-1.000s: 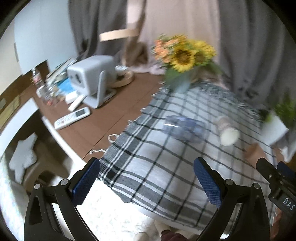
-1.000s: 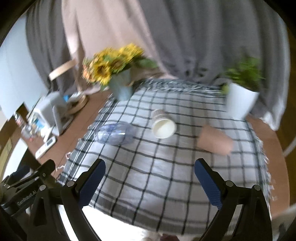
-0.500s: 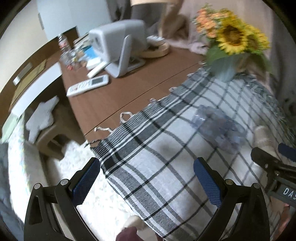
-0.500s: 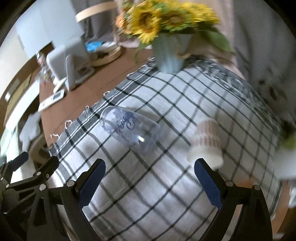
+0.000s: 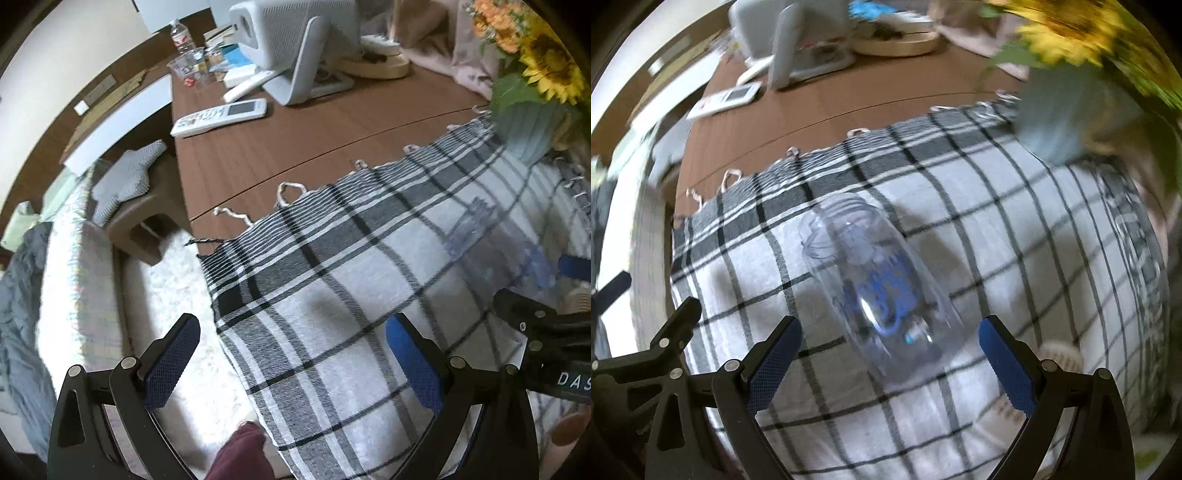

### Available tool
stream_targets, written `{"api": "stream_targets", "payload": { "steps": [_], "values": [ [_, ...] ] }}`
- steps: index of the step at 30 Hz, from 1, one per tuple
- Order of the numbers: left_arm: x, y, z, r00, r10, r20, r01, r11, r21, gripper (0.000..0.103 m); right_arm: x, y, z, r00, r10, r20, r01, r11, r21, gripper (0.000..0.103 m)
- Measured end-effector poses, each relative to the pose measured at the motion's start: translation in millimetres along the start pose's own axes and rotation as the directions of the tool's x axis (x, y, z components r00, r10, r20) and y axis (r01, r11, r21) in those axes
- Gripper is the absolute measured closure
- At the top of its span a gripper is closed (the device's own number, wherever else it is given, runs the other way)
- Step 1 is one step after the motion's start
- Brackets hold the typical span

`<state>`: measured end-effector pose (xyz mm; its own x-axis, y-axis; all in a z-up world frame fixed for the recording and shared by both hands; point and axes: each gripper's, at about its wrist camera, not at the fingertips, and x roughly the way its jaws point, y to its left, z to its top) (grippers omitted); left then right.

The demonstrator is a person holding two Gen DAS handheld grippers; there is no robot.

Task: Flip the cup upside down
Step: 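Move the right gripper down toward the clear Happy Cat jar, then close the right gripper around the jar's body and lift it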

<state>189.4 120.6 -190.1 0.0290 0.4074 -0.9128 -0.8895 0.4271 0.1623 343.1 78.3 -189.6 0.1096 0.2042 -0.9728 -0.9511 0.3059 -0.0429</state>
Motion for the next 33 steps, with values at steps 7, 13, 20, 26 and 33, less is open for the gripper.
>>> {"api": "stream_targets", "payload": {
  "steps": [7,13,20,26,33],
  "values": [
    [16,-5,4,0.999,0.044,-0.032,-0.044,0.999,-0.022,0.001,26,3,21,0.999,0.011,-0.036,-0.014,0.995,-0.098,0.006],
    [26,-8,9,0.997,0.062,-0.048,-0.064,0.998,-0.024,0.001,42,-3,26,0.996,0.069,-0.049,-0.073,0.994,-0.085,0.007],
    [28,-14,8,0.998,0.039,-0.041,-0.038,0.999,0.011,0.001,61,-8,22,0.991,0.106,-0.087,-0.112,0.992,-0.058,0.018],
    [27,-10,9,1.0,0.011,-0.007,-0.01,0.999,0.041,0.0,57,-12,14,0.992,0.122,-0.041,-0.122,0.993,0.001,0.02],
    [16,2,21,0.997,-0.05,0.055,0.042,0.991,0.131,0.0,37,-19,-6,0.993,0.111,0.034,-0.115,0.979,0.166,0.022]
  ]
}}
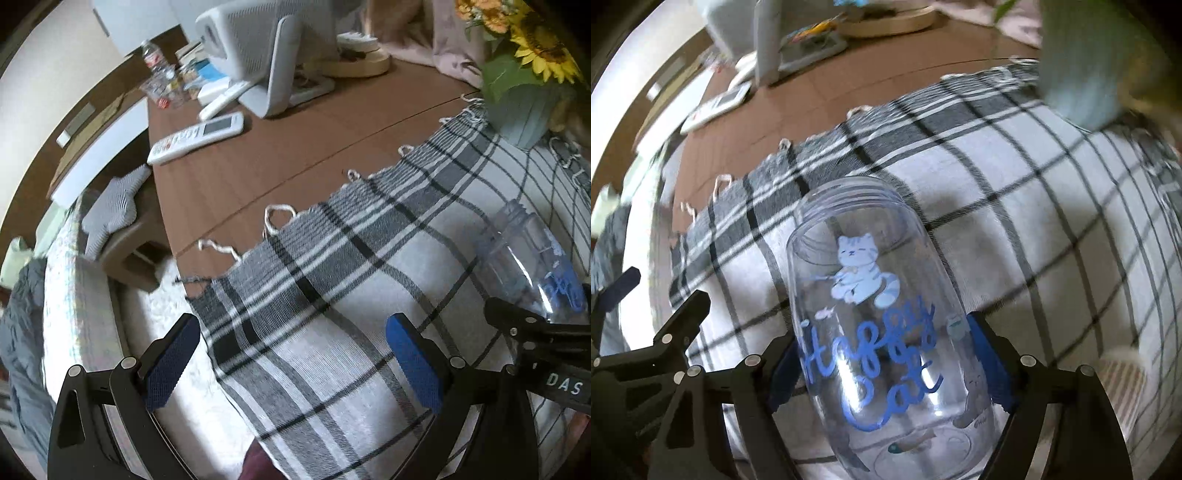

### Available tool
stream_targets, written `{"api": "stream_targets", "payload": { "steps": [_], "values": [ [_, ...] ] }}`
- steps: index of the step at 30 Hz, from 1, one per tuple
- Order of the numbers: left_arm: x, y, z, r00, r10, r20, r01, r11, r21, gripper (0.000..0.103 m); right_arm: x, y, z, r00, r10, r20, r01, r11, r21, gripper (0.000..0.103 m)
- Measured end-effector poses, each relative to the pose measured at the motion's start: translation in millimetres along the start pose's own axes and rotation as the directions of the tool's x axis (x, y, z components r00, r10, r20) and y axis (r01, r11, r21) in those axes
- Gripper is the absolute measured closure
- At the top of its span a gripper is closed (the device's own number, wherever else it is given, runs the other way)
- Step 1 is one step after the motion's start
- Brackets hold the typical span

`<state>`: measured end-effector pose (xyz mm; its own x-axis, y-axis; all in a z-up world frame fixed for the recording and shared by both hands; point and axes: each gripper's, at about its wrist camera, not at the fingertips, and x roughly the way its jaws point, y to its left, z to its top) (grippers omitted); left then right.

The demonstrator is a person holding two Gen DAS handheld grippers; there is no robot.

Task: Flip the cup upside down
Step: 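Close the right gripper around the jar's body and lift it, then carry the held jar with the right gripper toward the left gripper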

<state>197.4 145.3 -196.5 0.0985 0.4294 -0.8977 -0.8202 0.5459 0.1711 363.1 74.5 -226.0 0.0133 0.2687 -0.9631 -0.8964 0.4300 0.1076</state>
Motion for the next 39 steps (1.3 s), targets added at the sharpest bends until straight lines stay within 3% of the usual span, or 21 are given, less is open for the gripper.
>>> {"api": "stream_targets", "payload": {
  "steps": [5,10,13,18,25,30,33,39],
  "values": [
    [-10,9,10,0.997,-0.063,0.046,0.059,0.994,0.095,0.0,-33,-5,-24,0.995,-0.044,0.091,0.026,0.982,0.19,0.023],
    [-18,8,18,0.983,-0.169,0.068,0.144,0.95,0.277,0.0,-69,-5,-59,0.974,-0.139,0.177,0.057,0.912,0.406,0.023],
    [-22,6,19,0.97,-0.231,0.071,0.192,0.916,0.351,0.0,-84,-5,-85,0.965,-0.175,0.197,0.042,0.84,0.541,0.023],
    [-27,-6,16,0.943,-0.331,0.041,0.271,0.831,0.486,0.0,-89,9,-138,0.953,-0.23,0.197,0.006,0.664,0.747,0.023],
    [-19,-21,-2,0.92,-0.388,-0.046,0.337,0.729,0.596,0.0,-75,26,-184,0.939,-0.295,0.179,-0.01,0.495,0.869,0.023],
    [-15,-26,-8,0.921,-0.383,-0.071,0.341,0.703,0.625,0.0,-67,28,-207,0.938,-0.309,0.157,-0.02,0.404,0.914,0.023],
    [-12,-27,-13,0.925,-0.371,-0.079,0.333,0.693,0.639,0.0,-63,27,-214,0.94,-0.306,0.15,-0.024,0.378,0.925,0.023],
    [-8,-27,-13,0.93,-0.357,-0.089,0.33,0.701,0.632,0.0,-54,22,-219,0.947,-0.286,0.143,-0.039,0.341,0.939,0.023]
  ]
}}
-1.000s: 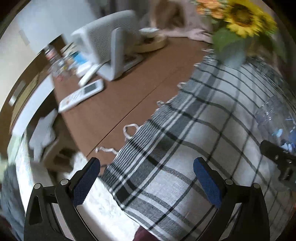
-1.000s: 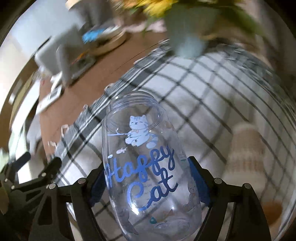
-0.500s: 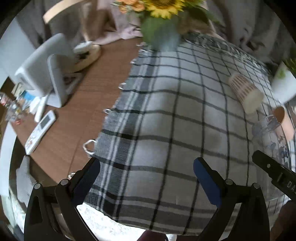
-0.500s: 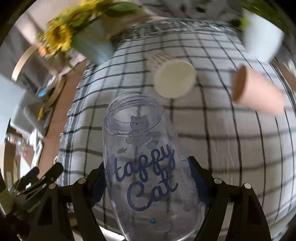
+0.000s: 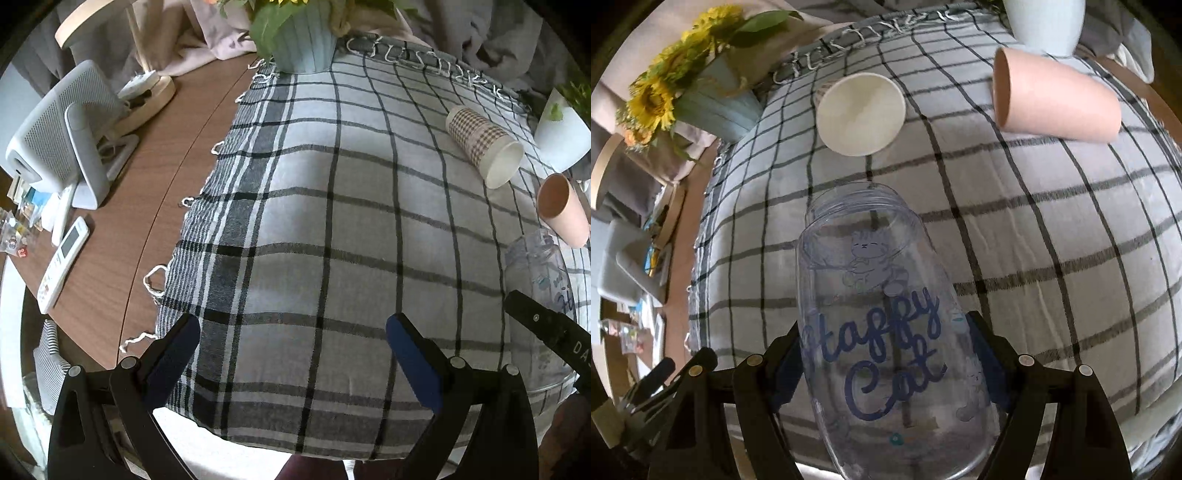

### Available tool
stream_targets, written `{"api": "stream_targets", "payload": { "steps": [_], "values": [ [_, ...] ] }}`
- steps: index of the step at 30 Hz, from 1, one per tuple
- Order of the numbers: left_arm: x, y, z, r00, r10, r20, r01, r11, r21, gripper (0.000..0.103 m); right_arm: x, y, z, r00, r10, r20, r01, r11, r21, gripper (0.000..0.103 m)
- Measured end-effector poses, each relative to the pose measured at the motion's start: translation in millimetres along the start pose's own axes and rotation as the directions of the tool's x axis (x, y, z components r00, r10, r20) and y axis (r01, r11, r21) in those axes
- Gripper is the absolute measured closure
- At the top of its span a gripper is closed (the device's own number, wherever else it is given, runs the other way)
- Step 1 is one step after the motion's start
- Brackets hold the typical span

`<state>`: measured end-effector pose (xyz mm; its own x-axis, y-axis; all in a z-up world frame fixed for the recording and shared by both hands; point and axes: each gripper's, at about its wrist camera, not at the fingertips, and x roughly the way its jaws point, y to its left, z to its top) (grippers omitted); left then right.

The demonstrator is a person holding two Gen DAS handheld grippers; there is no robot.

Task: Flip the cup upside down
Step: 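Carry the held jar with the right gripper toward the left gripper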

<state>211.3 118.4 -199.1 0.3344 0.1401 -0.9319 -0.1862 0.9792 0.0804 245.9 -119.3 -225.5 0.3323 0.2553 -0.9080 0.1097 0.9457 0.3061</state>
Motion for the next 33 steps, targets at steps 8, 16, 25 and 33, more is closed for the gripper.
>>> {"api": "stream_targets", "payload": {
  "steps": [8,16,25,33],
  "values": [
    [0,6,-3,1.0,0.027,0.009,-0.027,1.0,0.003,0.0,12,-1,-6,1.0,0.005,-0.012,-0.005,0.999,0.032,0.022],
    [-4,5,-5,0.999,0.038,0.002,-0.038,0.999,-0.016,0.0,13,0,-5,1.0,0.011,-0.024,-0.011,1.0,0.011,0.021],
    [-23,-7,-11,0.997,0.055,0.048,-0.052,0.997,-0.06,0.0,5,-7,-6,0.998,0.051,-0.047,-0.051,0.999,-0.013,0.021],
    [-57,-45,-27,0.989,0.048,0.139,-0.044,0.999,-0.027,0.0,-64,-19,-9,0.995,0.04,0.091,-0.029,0.992,-0.12,0.016]
  ]
}}
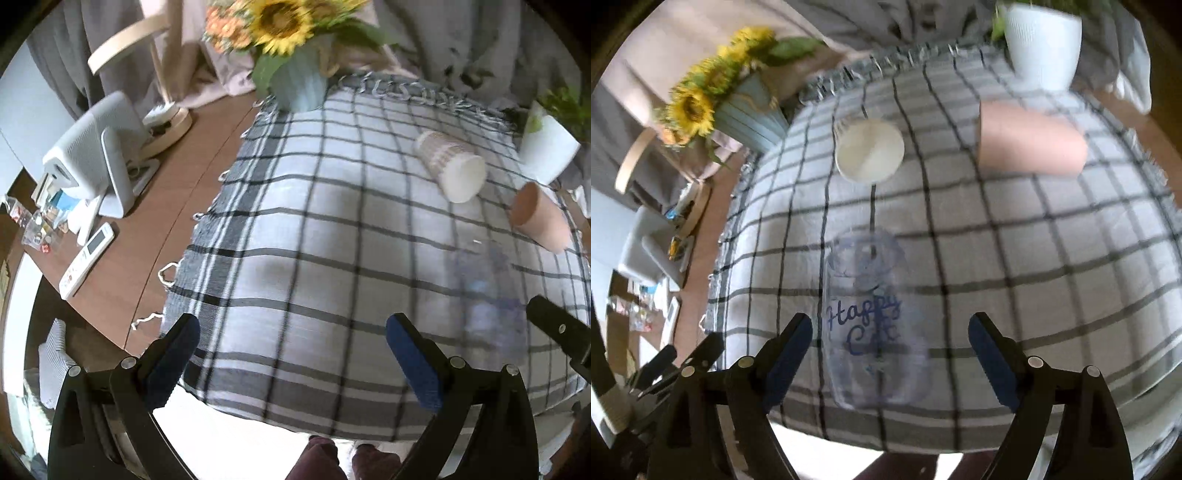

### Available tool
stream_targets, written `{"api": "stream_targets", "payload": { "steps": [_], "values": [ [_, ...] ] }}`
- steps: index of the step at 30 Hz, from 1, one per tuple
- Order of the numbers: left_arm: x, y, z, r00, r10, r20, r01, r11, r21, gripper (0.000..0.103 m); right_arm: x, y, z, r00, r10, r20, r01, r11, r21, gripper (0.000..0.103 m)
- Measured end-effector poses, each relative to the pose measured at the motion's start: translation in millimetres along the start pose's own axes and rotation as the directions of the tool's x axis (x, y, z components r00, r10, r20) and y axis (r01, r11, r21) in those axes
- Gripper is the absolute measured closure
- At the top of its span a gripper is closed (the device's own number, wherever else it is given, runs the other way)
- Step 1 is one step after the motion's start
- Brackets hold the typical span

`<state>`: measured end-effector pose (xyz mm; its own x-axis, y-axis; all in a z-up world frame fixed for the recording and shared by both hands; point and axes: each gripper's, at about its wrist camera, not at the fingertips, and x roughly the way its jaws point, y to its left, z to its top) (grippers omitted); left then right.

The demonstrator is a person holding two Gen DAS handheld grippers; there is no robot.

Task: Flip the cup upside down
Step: 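Carry the held jar with the right gripper toward the left gripper, then grasp the jar with the left gripper while the right gripper releases it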

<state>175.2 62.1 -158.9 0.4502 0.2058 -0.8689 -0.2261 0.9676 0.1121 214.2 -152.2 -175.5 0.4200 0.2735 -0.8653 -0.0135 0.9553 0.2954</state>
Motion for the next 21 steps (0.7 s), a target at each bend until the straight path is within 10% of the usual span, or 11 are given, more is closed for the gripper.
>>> {"api": "stream_targets", "payload": {
  "steps": [21],
  "values": [
    [-18,-102,-41,0.996,-0.094,0.002,0.094,0.994,0.051,0.0,-37,-91,-21,0.999,-0.038,0.004,0.038,0.998,-0.041,0.016]
  ]
}}
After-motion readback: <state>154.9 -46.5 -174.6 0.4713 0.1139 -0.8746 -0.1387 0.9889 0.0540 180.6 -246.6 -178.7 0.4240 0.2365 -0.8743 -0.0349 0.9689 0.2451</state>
